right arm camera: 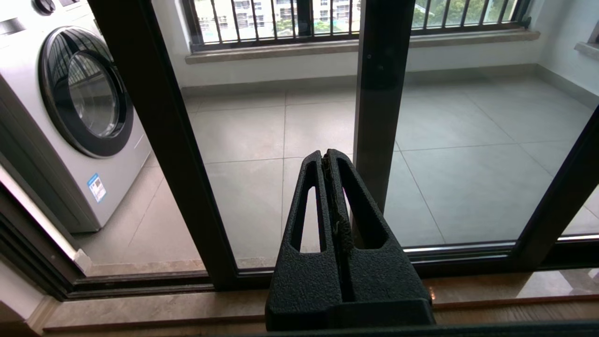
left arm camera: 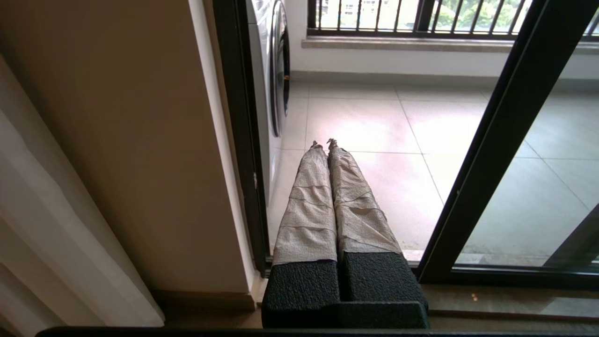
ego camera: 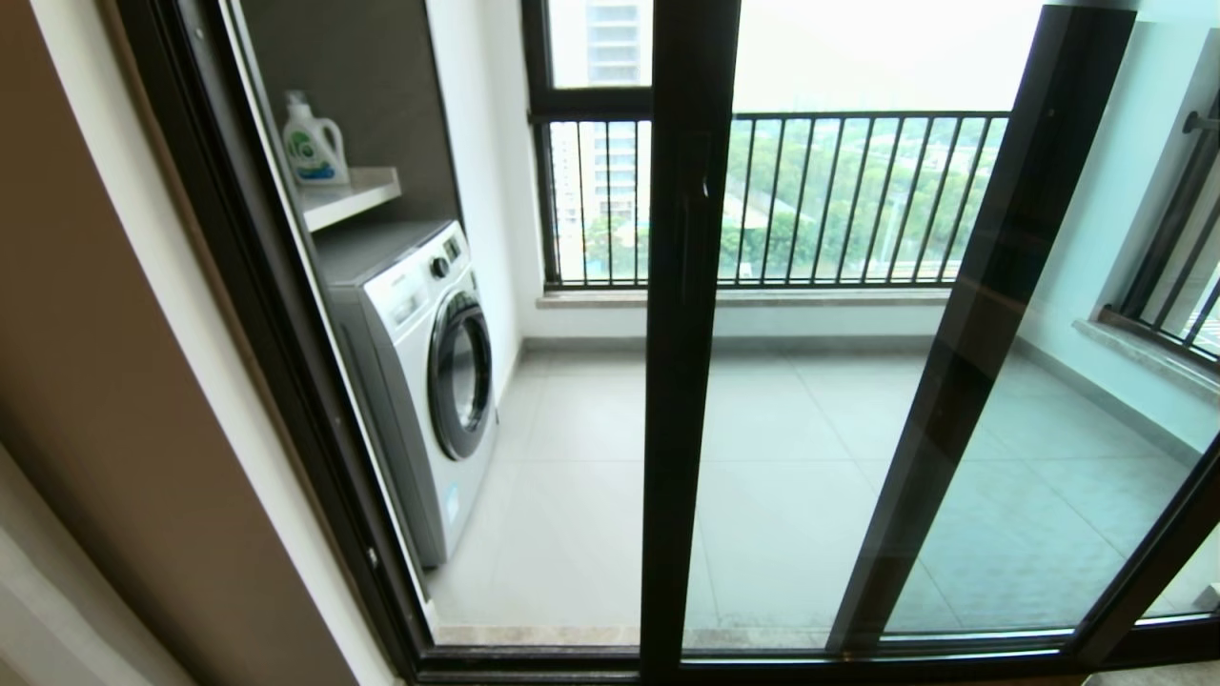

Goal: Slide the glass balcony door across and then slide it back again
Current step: Open the slid door

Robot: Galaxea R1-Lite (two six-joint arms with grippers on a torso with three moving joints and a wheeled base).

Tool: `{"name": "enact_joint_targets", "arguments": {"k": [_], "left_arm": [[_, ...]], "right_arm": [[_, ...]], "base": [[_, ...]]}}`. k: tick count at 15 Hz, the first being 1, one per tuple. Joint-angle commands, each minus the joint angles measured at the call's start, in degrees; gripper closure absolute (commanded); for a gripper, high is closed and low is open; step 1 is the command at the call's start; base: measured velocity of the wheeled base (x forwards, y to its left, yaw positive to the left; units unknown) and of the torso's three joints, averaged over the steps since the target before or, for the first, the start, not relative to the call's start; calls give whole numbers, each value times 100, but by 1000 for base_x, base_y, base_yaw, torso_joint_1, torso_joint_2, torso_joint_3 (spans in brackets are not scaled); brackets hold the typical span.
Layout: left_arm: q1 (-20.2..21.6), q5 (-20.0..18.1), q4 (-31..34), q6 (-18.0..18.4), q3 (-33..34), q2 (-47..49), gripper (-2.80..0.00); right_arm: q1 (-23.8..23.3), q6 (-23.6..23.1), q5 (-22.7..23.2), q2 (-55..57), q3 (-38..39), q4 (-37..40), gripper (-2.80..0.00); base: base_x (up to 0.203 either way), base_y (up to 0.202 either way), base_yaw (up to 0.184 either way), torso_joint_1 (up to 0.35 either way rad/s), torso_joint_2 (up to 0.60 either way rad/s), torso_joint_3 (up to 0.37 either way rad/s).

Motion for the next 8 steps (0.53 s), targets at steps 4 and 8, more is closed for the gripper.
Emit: {"name": "enact_joint_targets", "arguments": {"k": [4, 8], "left_arm": [[2, 2, -2, -3, 0, 20, 0], [7, -4, -2, -3, 0, 20, 0]], "right_arm": [[-5, 179, -91, 342, -502, 97, 0], [6, 531, 88, 2590, -2117, 64, 0]], "base": [[0, 0, 0, 0, 0, 0], [0, 0, 0, 0, 0, 0]]}}
